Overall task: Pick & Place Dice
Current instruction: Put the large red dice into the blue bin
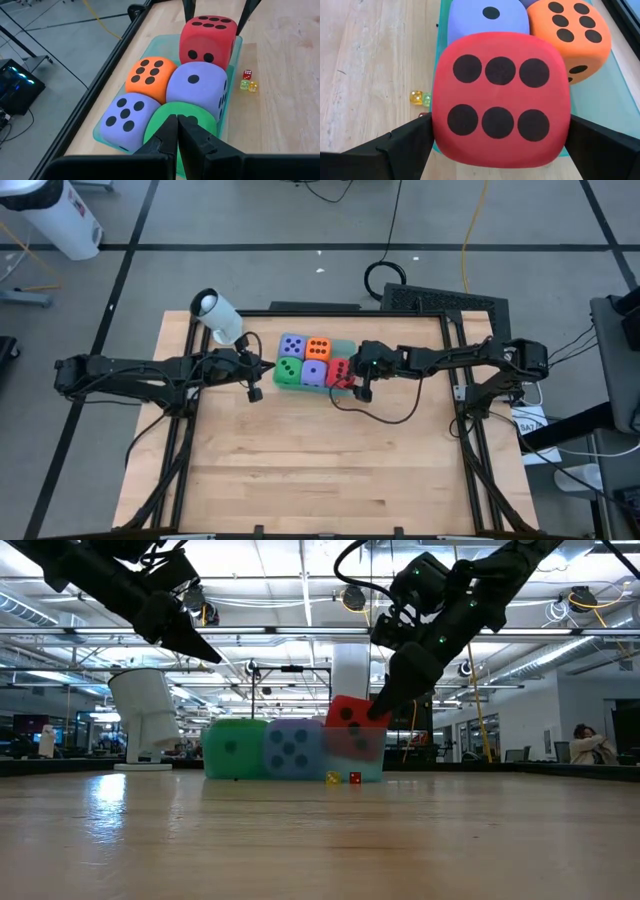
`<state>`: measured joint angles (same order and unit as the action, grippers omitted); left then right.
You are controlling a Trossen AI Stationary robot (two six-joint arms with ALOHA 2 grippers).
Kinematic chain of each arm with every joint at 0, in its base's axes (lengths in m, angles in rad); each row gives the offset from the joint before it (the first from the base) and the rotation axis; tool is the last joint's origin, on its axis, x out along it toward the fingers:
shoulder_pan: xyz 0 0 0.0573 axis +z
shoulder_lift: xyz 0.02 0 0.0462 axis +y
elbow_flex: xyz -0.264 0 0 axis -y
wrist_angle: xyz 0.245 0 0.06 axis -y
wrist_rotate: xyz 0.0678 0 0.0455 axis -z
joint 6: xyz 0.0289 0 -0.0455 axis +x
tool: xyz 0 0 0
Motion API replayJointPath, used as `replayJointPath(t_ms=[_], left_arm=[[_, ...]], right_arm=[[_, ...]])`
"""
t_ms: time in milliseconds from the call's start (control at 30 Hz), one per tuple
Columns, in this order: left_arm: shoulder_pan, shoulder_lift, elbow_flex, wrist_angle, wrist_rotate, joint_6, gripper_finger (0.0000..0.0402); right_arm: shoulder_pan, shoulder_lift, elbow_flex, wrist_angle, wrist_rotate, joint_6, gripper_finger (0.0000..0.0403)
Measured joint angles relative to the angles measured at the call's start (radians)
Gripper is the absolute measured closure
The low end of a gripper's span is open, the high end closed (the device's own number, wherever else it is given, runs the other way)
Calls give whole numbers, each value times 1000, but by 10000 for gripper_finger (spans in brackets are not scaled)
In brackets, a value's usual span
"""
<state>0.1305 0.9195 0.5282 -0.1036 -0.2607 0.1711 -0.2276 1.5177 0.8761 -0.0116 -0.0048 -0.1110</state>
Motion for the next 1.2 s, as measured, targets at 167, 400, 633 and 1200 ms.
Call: replayJointPath(t_ms=[167, 400, 633, 1200], left_arm=[[0, 0, 0, 0, 0, -1, 378], [0, 0, 0, 0, 0, -5, 378], [-2, 39, 0, 85, 180, -12, 378], [-2, 266, 0, 488, 377, -9, 397]], right_arm=[[0, -2, 0, 0, 2, 10, 4], [0, -7, 0, -14, 12, 86, 3], [-8, -9, 1, -40, 6, 186, 3], [-6, -10, 2, -96, 6, 179, 6]])
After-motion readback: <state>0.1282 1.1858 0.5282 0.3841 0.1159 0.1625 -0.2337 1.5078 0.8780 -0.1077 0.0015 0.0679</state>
